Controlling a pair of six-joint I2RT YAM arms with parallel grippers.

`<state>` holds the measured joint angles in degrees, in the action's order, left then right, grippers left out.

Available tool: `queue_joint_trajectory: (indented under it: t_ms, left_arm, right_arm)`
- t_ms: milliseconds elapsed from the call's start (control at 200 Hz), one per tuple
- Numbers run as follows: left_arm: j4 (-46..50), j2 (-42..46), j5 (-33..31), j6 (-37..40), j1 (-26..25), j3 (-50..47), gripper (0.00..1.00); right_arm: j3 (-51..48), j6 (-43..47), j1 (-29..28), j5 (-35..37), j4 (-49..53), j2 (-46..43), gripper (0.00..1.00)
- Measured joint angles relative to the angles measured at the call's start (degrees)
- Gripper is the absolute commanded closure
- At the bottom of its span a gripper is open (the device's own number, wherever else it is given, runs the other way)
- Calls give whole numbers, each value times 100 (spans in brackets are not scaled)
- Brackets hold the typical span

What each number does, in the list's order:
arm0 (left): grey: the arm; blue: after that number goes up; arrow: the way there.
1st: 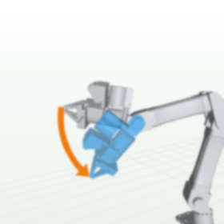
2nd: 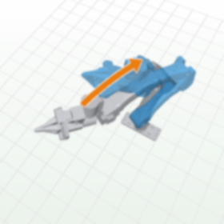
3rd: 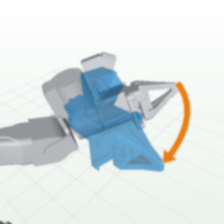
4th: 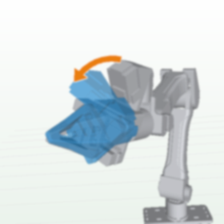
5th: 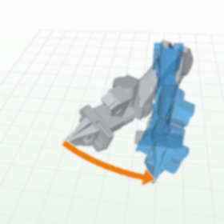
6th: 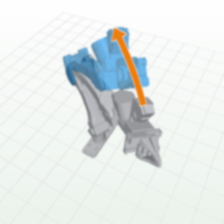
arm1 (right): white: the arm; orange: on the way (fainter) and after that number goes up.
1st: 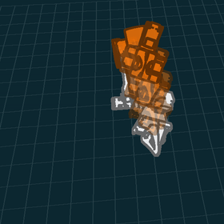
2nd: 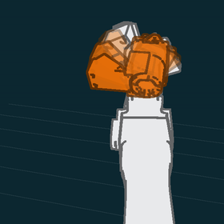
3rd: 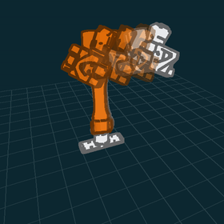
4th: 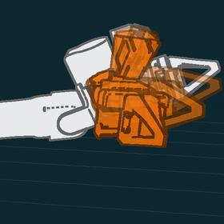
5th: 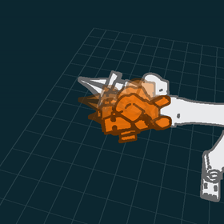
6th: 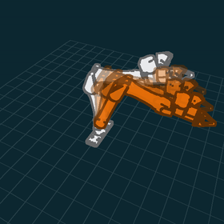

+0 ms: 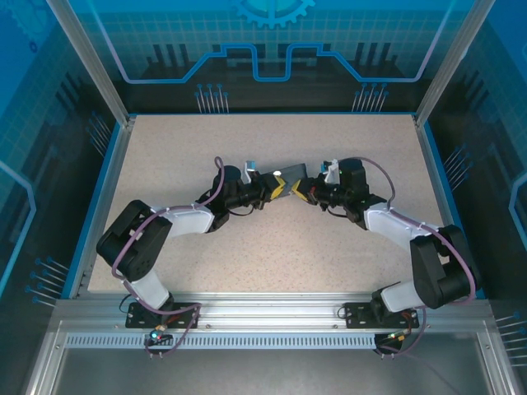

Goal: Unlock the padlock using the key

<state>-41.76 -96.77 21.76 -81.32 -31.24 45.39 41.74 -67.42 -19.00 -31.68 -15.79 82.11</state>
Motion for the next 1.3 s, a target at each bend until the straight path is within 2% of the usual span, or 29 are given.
queue_joint_trajectory:
  t_ms: [230,605,1301]
  left_arm:
    - [13,0,-114,0,2,0,100]
    - [-11,0,-293,-74,35,0,100]
    - [61,2,-326,-129,33,-20,100]
  right_arm:
    - [0,-46,-11,-7,-271,131,100]
    - [-48,-1121,-11,-177,-962,409,100]
    - [103,-505,173,-573,-876,763,100]
